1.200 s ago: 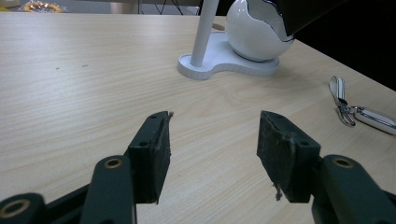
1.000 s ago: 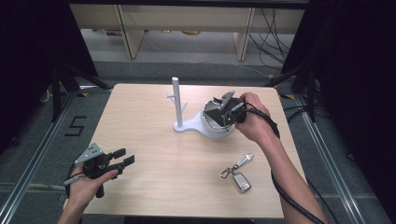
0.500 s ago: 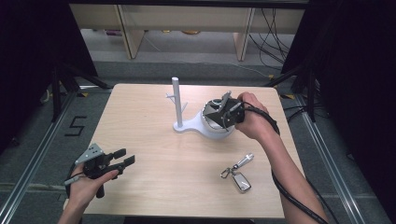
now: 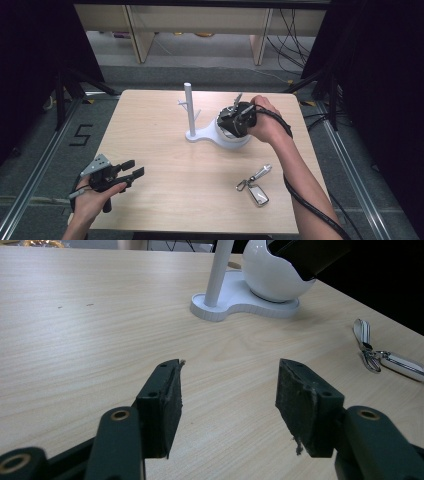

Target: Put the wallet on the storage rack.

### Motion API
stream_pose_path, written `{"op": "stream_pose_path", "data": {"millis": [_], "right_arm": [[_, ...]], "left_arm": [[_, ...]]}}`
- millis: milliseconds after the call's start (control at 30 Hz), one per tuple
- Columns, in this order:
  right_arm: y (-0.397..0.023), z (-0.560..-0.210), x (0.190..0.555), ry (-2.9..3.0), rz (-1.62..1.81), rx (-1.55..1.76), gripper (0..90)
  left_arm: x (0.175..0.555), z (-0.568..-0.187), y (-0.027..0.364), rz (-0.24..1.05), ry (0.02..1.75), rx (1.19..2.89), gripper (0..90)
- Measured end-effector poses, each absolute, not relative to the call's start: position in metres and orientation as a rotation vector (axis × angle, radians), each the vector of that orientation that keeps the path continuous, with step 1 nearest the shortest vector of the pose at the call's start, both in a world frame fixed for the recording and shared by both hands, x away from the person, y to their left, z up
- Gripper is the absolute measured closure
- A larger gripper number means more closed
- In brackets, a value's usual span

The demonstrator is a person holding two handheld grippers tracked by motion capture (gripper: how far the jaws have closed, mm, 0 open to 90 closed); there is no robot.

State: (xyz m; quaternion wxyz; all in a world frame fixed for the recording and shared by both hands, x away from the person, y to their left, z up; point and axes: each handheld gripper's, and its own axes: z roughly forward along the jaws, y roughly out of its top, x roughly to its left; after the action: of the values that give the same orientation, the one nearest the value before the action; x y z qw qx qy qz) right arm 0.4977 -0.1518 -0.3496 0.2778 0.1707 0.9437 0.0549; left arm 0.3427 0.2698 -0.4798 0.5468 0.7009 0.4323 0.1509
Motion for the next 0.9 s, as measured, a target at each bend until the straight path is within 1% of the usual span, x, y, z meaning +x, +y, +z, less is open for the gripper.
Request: {"op": "stream_pose_path", "data": {"millis": [33,67,233,433,667,833,900], "right_arm": [[-0.153,-0.349,0.499,2.532,0.151,0.437,78.7],[-0.152,-0.349,0.497,2.533,0.162,0.505,78.4],[-0.155,-0.349,0.501,2.516,0.175,0.5,77.1],[-0.156,-0.349,0.504,2.511,0.181,0.566,79.4],[-0.152,-0.348,0.509,2.507,0.138,0.577,79.5],[-0.146,-0.356,0.514,2.504,0.175,0.57,77.4],[-0.146,-0.358,0.516,2.484,0.192,0.564,74.0]], "left_arm": [[0.343,-0.48,0.269,0.354,1.018,1.658,42.9],[0.343,-0.479,0.269,0.358,1.021,1.661,42.9],[0.343,-0.479,0.269,0.356,1.018,1.661,42.8],[0.342,-0.479,0.269,0.358,1.024,1.657,42.8],[0.343,-0.479,0.269,0.349,1.012,1.654,42.8],[0.342,-0.478,0.268,0.352,1.016,1.659,42.8],[0.342,-0.479,0.268,0.351,1.016,1.659,42.8]]}}
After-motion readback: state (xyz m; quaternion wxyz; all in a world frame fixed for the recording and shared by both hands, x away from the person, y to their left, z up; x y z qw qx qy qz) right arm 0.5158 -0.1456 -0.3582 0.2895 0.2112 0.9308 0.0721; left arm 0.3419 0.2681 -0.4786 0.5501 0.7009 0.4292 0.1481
